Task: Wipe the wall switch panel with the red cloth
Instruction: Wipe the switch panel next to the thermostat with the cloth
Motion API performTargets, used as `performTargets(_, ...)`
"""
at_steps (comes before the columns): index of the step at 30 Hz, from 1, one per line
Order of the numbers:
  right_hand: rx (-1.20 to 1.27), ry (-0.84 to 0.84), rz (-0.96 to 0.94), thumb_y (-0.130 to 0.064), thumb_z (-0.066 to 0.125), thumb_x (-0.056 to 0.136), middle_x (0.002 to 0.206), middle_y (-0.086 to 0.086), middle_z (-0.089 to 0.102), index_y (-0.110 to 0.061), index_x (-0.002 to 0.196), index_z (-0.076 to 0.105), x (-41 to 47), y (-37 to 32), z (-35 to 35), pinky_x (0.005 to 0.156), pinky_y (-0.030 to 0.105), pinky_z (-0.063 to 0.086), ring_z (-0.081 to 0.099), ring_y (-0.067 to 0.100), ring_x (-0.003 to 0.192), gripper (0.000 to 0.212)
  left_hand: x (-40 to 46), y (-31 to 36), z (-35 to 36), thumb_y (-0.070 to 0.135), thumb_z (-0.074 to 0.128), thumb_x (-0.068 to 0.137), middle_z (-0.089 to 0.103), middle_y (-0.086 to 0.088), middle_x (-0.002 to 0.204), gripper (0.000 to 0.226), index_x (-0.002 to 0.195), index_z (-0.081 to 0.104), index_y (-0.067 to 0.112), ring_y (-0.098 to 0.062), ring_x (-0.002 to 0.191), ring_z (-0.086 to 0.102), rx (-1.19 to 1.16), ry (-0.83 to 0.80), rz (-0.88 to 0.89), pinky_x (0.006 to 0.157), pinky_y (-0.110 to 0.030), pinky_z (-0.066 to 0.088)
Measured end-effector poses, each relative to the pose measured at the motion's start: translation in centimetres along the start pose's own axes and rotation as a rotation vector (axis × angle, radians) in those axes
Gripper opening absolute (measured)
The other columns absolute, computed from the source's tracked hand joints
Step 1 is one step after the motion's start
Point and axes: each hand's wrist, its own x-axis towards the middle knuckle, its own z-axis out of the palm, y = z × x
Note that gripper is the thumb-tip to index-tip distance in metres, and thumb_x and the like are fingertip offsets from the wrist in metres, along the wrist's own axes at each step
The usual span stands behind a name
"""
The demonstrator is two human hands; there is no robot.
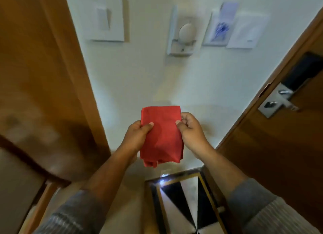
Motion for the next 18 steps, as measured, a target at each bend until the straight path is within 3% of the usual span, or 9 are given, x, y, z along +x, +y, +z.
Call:
performTargets(3,0.000,0.098,-0.137,-0.016,0.050,0.104,0.101,-0.010,0.068,-0.036,0.104,0.055,2.4,-1.9,-3.8,0.084,0.035,0.057,0.067,0.010,0.093,0.020,1.2,3.9,4.1,0.035,0.055,0.103,0.067,0.014,0.104,0.005,0.105,0.060,0.035,-0.012,0.097,0.065,0.061,0.009,0.133,0.082,-0.034,0.052)
performTargets(6,0.010,0.189,-0.283,-0.016,0.052,0.103,0.107,-0.013,0.065,-0.032,0.112,0.054,5.8,-3.4,-8.0,0.082,0.025,0.053,0.065,0.005,0.099,0.019,2.5,7.9,8.9,0.032,0.057,0.102,0.071,0.011,0.106,0.009,0.099,0.064,0.036,-0.010,0.098,0.068,0.106,0.049,0.269,0.077,-0.028,0.054)
performTargets(9,0.040,0.254,-0.387,-0.017,0.054,0.102,0.105,-0.016,0.064,-0.033,0.113,0.054,9.6,-4.9,-11.7,0.081,0.023,0.051,0.063,0.002,0.097,0.020,3.9,11.4,13.2,0.028,0.059,0.101,0.076,0.008,0.102,0.011,0.100,0.069,0.032,-0.007,0.091,0.072,0.103,0.107,0.367,0.075,-0.025,0.055)
performTargets(13,0.063,0.257,-0.489,-0.018,0.054,0.101,0.099,-0.022,0.062,-0.034,0.112,0.054,14.2,-7.9,-16.3,0.078,0.021,0.050,0.062,-0.001,0.094,0.019,5.8,16.1,18.4,0.025,0.060,0.100,0.077,0.000,0.105,0.012,0.107,0.070,0.023,-0.018,0.095,0.073,0.098,0.196,0.458,0.083,-0.035,0.059)
performTargets(18,0.080,0.273,-0.593,-0.021,0.054,0.100,0.099,-0.024,0.062,-0.037,0.111,0.052,18.2,-10.5,-18.8,0.081,0.029,0.052,0.063,0.001,0.093,0.019,7.6,20.2,21.1,0.027,0.061,0.099,0.077,0.005,0.099,0.012,0.106,0.070,0.024,-0.014,0.091,0.073,0.134,0.288,0.552,0.074,-0.029,0.056)
